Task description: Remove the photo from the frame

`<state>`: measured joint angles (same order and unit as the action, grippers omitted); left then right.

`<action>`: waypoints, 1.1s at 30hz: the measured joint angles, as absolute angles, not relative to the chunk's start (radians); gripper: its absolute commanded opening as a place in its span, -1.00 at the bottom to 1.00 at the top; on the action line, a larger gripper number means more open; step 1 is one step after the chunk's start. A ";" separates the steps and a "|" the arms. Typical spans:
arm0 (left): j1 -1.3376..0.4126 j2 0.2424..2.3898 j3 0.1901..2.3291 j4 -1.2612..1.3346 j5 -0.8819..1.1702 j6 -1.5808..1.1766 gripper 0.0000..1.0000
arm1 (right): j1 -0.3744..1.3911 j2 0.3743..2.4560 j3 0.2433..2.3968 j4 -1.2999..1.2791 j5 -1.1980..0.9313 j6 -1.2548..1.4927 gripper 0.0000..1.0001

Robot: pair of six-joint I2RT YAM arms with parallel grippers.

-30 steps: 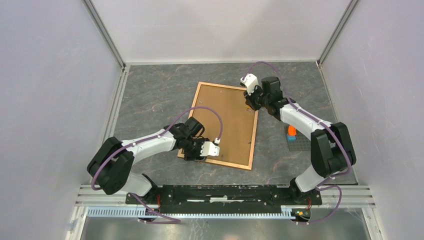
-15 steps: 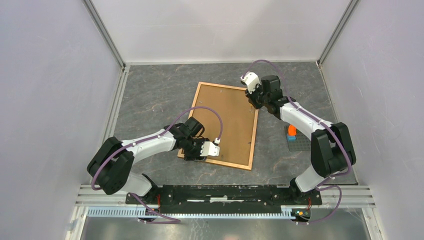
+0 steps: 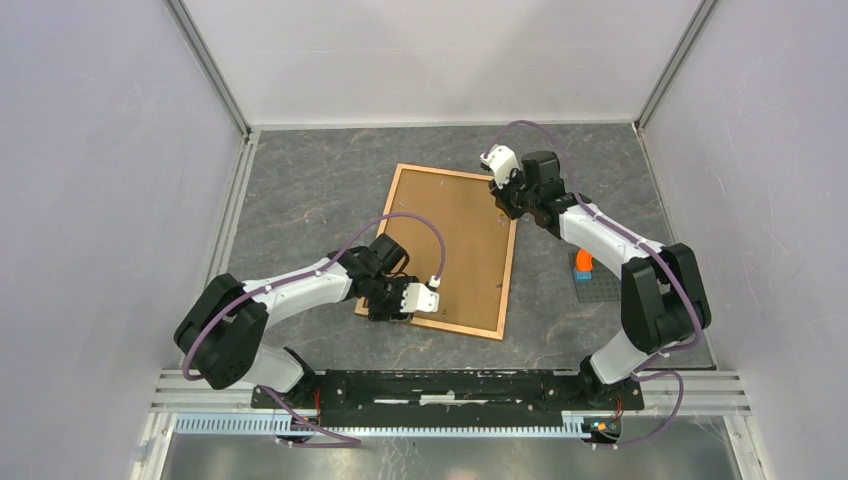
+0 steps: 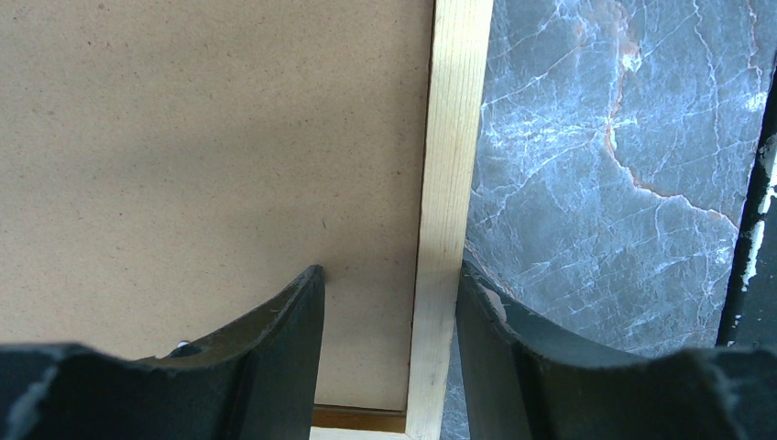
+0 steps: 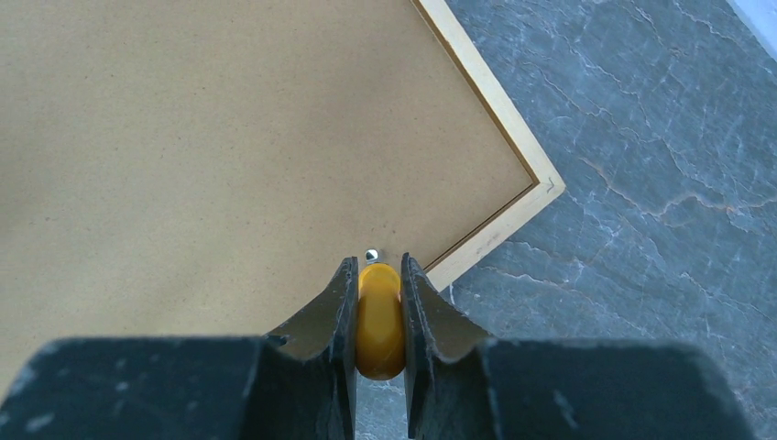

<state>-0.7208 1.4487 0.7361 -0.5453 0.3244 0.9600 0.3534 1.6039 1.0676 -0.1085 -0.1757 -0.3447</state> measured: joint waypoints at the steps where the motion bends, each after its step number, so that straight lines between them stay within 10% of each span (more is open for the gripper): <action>1: -0.721 1.449 0.736 -0.545 0.324 0.960 -0.30 | 0.353 1.604 1.068 -0.110 -0.183 -0.344 -1.00; 20: -0.722 1.428 0.735 -0.541 0.324 0.934 0.10 | 0.353 1.561 1.094 -0.205 -0.264 -0.338 -1.00; 33: -0.806 1.462 0.747 -0.429 0.258 0.797 -0.15 | 0.352 1.283 0.939 -0.342 -0.392 -0.327 -1.00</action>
<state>-0.8062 1.4624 0.7467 -0.4290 0.2581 0.7967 0.3523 1.2831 0.9394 -0.3416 -0.3920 -0.3267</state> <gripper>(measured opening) 0.504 0.223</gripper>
